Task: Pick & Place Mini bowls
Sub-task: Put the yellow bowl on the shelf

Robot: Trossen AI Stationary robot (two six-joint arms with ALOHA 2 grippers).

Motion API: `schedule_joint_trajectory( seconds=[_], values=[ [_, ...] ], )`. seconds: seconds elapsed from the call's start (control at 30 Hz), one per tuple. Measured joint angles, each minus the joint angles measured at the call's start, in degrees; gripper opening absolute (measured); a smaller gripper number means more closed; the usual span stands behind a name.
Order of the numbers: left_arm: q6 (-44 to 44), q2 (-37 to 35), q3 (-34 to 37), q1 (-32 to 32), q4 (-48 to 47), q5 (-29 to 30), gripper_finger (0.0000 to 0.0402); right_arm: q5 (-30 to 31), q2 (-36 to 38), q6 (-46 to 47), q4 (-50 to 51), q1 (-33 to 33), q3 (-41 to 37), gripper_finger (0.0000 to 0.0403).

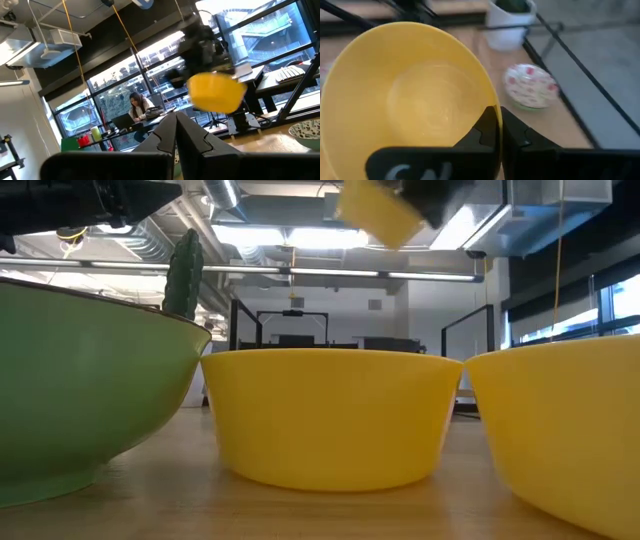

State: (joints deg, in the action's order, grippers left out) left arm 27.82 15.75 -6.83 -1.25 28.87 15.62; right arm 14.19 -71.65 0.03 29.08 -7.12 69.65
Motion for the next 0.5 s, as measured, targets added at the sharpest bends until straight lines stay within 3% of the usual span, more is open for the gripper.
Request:
schedule_joint_trajectory(
  seconds=[0.13,0.23,0.5],
  values=[
    [0.00,0.00,0.00,0.00,-0.51,0.00,0.0004,0.41,-12.36,-3.16,10.84,-6.14,11.62,0.0003],
    [0.00,-0.02,0.00,0.00,-0.55,0.00,0.0006,-5.62,-19.57,-4.86,17.37,-10.18,17.46,0.0003],
    [0.92,-0.02,0.00,0.00,-0.60,0.00,0.0004,-10.02,-30.50,-7.31,20.51,-16.53,21.51,0.0003]
  ],
)
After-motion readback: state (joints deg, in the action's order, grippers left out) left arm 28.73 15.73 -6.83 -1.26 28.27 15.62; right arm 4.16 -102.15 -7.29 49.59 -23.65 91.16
